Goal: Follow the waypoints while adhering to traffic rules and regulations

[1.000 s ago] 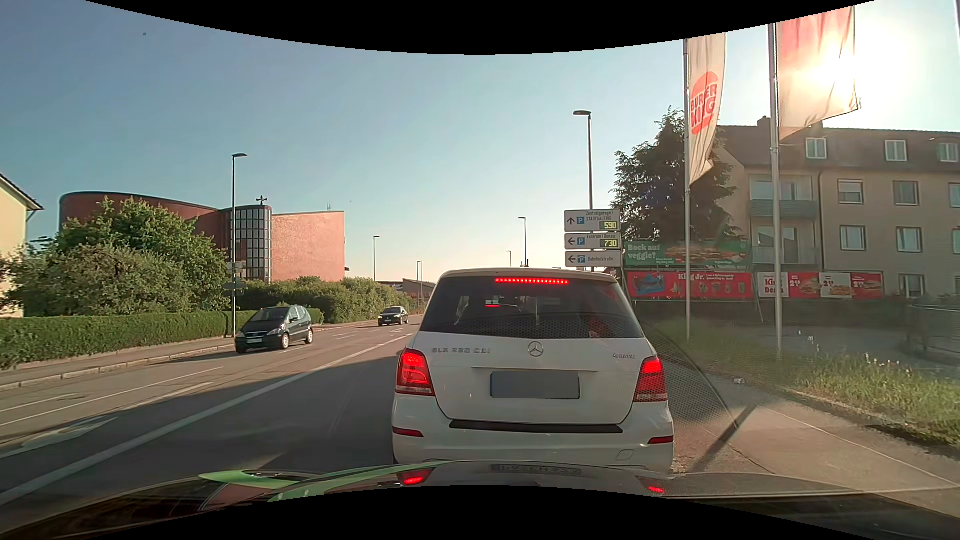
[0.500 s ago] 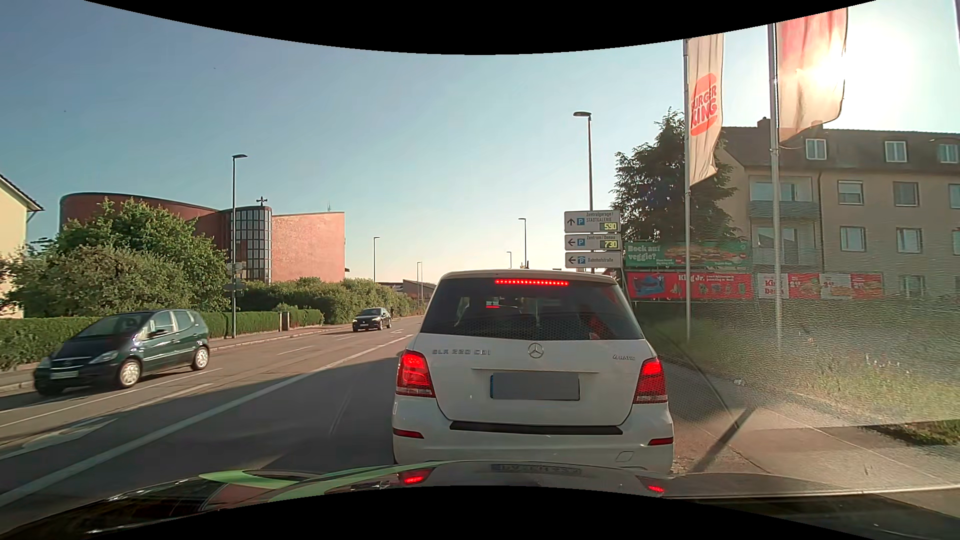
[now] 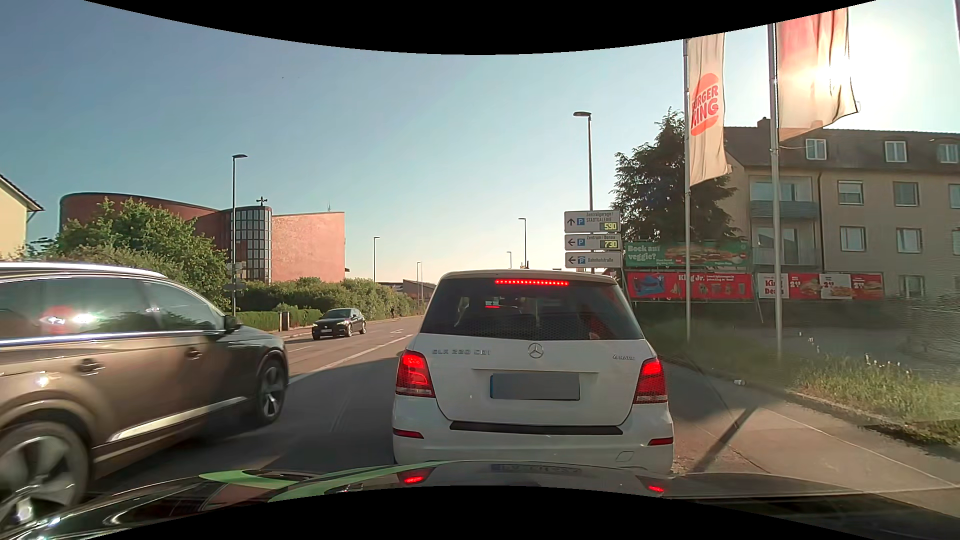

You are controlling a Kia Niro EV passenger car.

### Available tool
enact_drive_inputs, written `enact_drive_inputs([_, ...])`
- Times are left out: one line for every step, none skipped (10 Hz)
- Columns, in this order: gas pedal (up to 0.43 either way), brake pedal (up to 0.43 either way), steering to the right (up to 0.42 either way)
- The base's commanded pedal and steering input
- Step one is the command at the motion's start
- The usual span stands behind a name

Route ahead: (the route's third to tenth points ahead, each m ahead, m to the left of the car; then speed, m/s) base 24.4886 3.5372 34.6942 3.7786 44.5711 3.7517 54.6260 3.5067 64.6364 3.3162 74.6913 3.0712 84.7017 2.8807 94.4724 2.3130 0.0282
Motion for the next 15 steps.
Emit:
enact_drive_inputs([0.0,0.274,-0.003])
enact_drive_inputs([0.0,0.274,-0.003])
enact_drive_inputs([0.0,0.274,-0.003])
enact_drive_inputs([0.0,0.274,-0.003])
enact_drive_inputs([0.0,0.274,-0.003])
enact_drive_inputs([0.0,0.274,-0.003])
enact_drive_inputs([0.0,0.28,-0.004])
enact_drive_inputs([0.0,0.274,-0.003])
enact_drive_inputs([0.0,0.274,-0.003])
enact_drive_inputs([0.0,0.274,-0.003])
enact_drive_inputs([0.0,0.274,-0.003])
enact_drive_inputs([0.0,0.274,-0.004])
enact_drive_inputs([0.0,0.274,-0.003])
enact_drive_inputs([0.0,0.274,-0.004])
enact_drive_inputs([0.0,0.274,-0.003])
